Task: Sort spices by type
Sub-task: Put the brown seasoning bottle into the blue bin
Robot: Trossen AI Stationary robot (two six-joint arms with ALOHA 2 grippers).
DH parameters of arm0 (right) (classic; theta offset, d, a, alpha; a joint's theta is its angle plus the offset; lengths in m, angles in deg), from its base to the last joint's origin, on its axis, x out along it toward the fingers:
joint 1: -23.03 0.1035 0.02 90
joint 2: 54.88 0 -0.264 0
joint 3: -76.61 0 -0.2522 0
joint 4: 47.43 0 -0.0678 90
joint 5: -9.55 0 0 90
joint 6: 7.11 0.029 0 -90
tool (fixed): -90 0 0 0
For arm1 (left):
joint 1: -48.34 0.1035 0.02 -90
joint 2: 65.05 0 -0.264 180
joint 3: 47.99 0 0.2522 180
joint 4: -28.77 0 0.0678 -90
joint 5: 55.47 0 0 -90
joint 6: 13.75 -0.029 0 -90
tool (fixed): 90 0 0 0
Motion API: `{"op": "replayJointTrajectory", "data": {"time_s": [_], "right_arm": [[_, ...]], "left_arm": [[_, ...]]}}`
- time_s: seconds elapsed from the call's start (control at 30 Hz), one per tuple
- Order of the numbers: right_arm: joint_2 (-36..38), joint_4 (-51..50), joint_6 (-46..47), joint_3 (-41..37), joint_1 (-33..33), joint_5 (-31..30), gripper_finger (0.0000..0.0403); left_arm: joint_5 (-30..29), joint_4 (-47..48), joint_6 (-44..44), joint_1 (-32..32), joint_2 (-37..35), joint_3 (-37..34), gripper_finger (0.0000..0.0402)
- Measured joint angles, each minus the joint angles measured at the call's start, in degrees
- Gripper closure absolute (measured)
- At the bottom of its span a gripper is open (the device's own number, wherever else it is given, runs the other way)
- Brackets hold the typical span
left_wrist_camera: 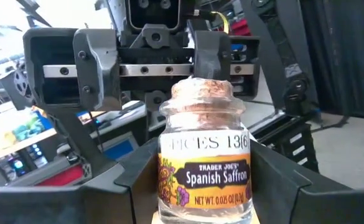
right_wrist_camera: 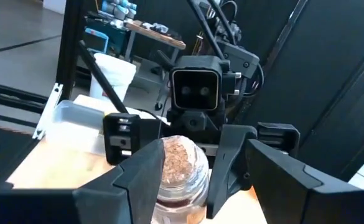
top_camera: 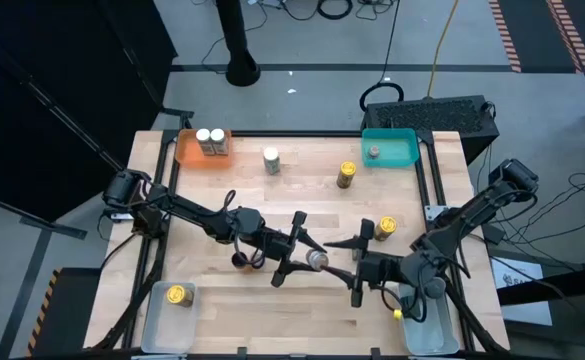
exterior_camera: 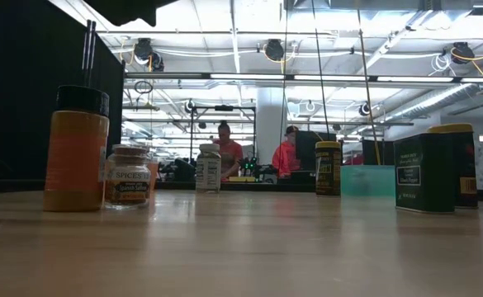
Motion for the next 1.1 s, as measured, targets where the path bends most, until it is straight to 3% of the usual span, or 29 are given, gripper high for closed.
{"op": "replayJointTrajectory", "data": {"time_s": [0.4, 0.6, 0.83, 1.1], "right_arm": [[0.93, 5.13, -6.35, -0.07, 0.68, -1.03, 0.0188], [1.06, 2.72, -3.3, -0.07, 1.7, 0.17, 0.0188], [1.09, 2.12, -3.93, -0.07, 1.49, -4.76, 0.0188], [0.49, -0.56, -1.45, -0.04, -2.04, -2.58, 0.0188]], "left_arm": [[-1.91, -1.99, 0.19, 0.04, -0.05, 0.26, 0.0201], [-7.67, -1.84, 0.31, 0.55, -0.07, 0.31, 0.0201], [-6.1, -1.59, 0.29, 0.74, -0.07, 0.28, 0.0201], [-5.55, -2.28, -0.19, 0.7, -0.07, 0.28, 0.0201]]}}
